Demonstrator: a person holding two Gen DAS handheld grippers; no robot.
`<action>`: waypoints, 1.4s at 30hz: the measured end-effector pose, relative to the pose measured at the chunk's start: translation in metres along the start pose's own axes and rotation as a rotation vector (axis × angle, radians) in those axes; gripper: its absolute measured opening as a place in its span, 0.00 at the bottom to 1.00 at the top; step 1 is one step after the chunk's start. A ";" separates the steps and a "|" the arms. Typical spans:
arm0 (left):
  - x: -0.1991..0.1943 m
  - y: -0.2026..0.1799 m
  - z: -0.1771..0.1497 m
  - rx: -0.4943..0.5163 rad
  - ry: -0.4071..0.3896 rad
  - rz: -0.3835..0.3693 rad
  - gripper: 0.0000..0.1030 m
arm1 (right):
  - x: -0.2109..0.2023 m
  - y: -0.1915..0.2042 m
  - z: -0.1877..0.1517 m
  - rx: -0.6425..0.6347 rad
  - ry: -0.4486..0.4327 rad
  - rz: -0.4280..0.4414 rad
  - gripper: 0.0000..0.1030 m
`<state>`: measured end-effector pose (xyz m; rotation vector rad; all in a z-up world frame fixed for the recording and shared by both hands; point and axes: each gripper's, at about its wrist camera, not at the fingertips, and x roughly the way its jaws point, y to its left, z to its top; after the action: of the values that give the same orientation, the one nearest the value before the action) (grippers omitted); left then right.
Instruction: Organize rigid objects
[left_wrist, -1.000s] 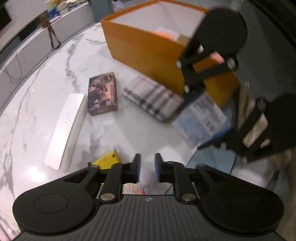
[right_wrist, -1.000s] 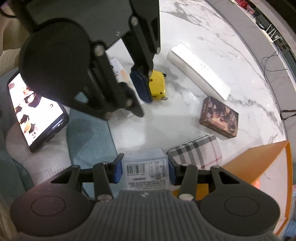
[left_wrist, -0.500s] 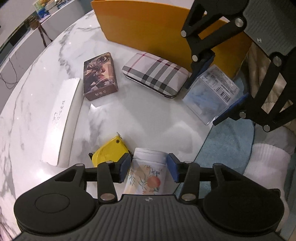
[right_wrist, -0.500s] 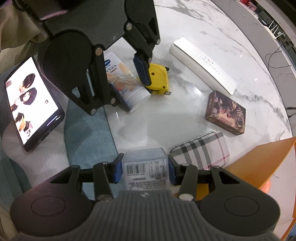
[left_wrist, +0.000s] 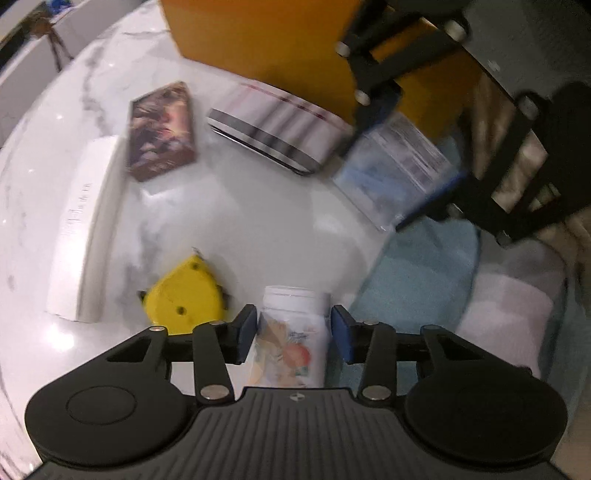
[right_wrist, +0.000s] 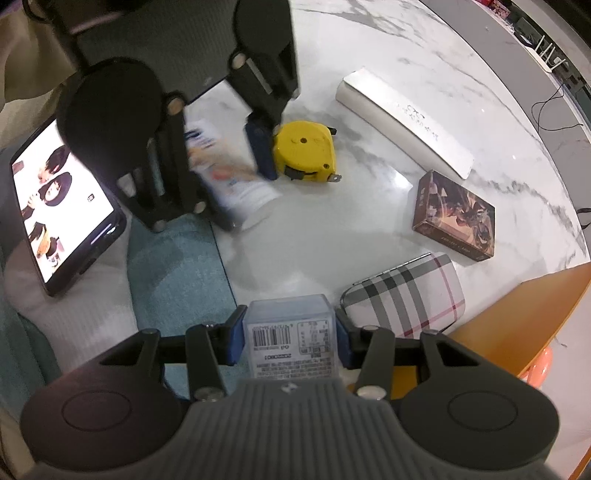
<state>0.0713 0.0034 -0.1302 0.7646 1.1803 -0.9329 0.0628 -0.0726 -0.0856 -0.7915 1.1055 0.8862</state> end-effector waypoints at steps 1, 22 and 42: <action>0.001 -0.002 0.000 0.019 0.006 0.018 0.53 | 0.000 0.000 0.000 0.000 0.001 0.001 0.46; -0.028 -0.005 0.009 -0.091 -0.133 0.106 0.47 | -0.019 -0.004 -0.003 0.030 -0.046 -0.058 0.46; -0.134 -0.006 0.125 -0.165 -0.504 0.128 0.46 | -0.116 -0.054 -0.026 0.052 -0.096 -0.341 0.46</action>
<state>0.1023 -0.0831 0.0282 0.4298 0.7446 -0.8446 0.0780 -0.1420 0.0241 -0.8543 0.8730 0.5994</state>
